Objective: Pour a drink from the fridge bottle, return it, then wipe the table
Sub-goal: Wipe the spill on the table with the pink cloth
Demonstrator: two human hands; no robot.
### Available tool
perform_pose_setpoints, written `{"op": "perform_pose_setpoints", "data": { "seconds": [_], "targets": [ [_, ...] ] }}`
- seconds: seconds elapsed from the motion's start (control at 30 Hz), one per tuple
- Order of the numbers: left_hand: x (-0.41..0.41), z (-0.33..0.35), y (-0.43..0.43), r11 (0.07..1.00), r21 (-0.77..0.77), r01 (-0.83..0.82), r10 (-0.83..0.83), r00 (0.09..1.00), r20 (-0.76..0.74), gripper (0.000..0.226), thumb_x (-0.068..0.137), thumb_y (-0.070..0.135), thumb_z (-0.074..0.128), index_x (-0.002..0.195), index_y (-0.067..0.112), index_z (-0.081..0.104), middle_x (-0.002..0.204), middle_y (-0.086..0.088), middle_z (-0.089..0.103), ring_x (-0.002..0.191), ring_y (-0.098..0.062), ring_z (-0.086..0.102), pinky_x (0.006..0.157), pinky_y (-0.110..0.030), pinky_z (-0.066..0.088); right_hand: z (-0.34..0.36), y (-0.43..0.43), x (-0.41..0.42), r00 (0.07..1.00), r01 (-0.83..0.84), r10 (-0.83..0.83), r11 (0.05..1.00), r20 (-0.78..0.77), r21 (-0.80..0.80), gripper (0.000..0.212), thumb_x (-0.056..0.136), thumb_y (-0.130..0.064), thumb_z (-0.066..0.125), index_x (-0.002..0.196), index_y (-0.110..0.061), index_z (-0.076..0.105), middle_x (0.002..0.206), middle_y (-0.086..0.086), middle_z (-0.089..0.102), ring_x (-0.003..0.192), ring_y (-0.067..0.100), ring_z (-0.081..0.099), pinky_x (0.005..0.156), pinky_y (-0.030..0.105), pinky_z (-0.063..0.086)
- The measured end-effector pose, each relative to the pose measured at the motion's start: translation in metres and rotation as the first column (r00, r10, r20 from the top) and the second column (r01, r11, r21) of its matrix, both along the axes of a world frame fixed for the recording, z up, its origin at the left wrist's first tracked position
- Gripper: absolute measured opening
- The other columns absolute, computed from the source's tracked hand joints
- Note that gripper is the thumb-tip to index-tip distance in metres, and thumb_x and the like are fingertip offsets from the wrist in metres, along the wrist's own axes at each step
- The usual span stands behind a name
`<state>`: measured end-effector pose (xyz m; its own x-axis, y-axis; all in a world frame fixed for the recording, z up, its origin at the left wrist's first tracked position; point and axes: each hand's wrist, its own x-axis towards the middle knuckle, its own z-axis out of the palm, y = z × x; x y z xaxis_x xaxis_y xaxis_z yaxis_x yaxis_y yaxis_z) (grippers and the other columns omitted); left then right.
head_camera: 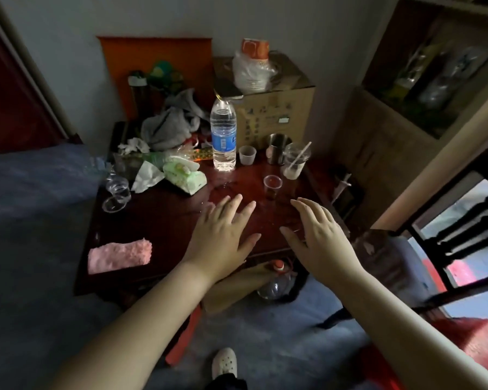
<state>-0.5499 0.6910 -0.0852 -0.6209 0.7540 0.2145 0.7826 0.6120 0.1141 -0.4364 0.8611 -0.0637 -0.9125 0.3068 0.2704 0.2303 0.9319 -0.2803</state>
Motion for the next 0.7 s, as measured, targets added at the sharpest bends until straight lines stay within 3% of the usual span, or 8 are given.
{"op": "perform_pose_setpoints", "data": {
  "seconds": [0.4,0.53,0.7],
  "targets": [
    [-0.088,-0.061,0.036,0.998,-0.046,-0.047,0.051,0.994,0.092,0.064,0.088,0.053,0.035,0.137,0.014,0.050,0.137,-0.016,0.052,0.125,-0.034,0.050,0.099,-0.048,0.042,-0.070,0.038,-0.096,0.992,-0.005,0.016,0.996,0.128,-0.092,0.063,0.091,-0.043,0.054,0.140,-0.006,0.040,0.142,0.010,0.045,0.133,0.025,0.041,0.109,0.034,0.033],
    [-0.092,-0.089,0.055,0.990,-0.105,-0.096,0.115,0.974,0.195,0.068,0.089,0.055,0.032,0.143,0.014,0.040,0.146,-0.014,0.043,0.135,-0.032,0.038,0.107,-0.044,0.033,-0.103,0.052,-0.115,0.972,-0.006,0.034,0.993,0.231,-0.119,0.069,0.091,-0.048,0.049,0.143,-0.005,0.033,0.147,0.009,0.039,0.137,0.024,0.035,0.111,0.034,0.031],
    [-0.096,-0.124,0.078,0.967,-0.221,-0.124,0.179,0.951,0.252,0.064,0.096,0.052,0.030,0.151,0.022,0.021,0.158,-0.009,0.017,0.147,-0.027,0.009,0.116,-0.043,0.011,-0.135,0.079,-0.138,0.941,-0.034,0.093,0.983,0.325,-0.182,0.069,0.092,-0.046,0.050,0.144,-0.005,0.031,0.150,0.011,0.034,0.140,0.024,0.028,0.112,0.032,0.027]
  ]
}}
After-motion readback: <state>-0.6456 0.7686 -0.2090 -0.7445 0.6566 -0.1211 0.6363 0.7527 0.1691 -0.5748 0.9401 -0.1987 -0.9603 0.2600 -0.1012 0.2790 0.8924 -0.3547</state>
